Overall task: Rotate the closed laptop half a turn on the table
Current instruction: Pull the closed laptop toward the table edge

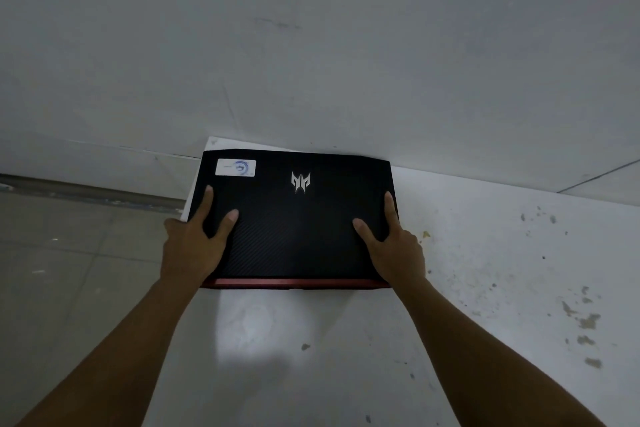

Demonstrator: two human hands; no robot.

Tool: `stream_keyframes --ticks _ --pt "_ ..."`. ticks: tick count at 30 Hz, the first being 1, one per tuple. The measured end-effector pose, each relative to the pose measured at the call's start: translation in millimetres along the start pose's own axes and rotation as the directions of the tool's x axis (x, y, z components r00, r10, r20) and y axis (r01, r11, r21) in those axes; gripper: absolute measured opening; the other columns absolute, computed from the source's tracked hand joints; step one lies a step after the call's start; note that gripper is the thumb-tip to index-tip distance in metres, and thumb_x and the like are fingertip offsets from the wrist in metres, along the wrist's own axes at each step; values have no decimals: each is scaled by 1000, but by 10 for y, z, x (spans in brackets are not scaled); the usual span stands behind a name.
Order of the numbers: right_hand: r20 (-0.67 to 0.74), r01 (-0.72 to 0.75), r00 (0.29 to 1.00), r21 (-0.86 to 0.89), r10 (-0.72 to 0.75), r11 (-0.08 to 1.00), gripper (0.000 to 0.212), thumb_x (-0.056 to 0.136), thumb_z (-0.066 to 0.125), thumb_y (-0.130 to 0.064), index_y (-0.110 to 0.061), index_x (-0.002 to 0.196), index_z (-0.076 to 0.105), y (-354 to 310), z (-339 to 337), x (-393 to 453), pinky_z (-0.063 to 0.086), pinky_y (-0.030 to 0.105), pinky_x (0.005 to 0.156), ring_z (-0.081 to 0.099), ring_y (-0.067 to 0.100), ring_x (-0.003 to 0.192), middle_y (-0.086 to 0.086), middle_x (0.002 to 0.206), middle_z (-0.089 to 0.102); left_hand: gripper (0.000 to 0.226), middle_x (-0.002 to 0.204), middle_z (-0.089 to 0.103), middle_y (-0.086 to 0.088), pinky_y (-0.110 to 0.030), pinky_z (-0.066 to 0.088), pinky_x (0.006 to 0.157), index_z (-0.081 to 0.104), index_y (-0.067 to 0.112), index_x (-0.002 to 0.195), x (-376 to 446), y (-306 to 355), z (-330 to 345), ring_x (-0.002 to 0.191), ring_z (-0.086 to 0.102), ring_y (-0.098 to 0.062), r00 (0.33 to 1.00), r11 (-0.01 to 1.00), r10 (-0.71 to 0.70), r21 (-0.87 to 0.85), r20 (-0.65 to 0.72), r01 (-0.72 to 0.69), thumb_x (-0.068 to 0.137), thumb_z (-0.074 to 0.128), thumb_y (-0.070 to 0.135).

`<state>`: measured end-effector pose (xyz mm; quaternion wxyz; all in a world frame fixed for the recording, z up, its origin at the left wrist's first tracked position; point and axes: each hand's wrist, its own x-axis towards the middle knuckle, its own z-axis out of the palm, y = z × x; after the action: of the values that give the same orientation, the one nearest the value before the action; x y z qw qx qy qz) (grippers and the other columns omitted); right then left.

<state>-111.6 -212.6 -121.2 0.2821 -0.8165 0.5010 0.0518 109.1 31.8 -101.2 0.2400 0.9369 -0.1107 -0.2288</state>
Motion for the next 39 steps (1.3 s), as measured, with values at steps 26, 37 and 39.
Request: stream_keyframes --ticks 26,37,39 --pt "-107 12 994 202 10 979 91 84 53 -78 -41 161 23 198 -511 -764 52 44 100 63 29 119 0 143 60 77 93 65 -12 -36 45 66 15 53 156 -703 32 -144 79 58 -27 988 998 62 32 -139 -58 87 27 84" --pt "-237 83 972 341 0 937 86 84 65 -68 -39 159 32 816 -1071 -1628 51 38 100 63 26 120 -2 139 63 75 95 67 -15 -30 40 58 22 50 156 -1815 397 -245 62 41 -8 967 988 151 22 -205 -150 88 39 77" --pt "-255 94 967 348 -2 933 86 85 66 -67 -39 159 33 953 -1173 -1744 50 36 100 63 25 121 -2 140 62 76 99 68 -16 -28 37 54 22 50 156 -2011 476 -208 60 37 -3 965 989 147 11 -215 -148 88 39 78"
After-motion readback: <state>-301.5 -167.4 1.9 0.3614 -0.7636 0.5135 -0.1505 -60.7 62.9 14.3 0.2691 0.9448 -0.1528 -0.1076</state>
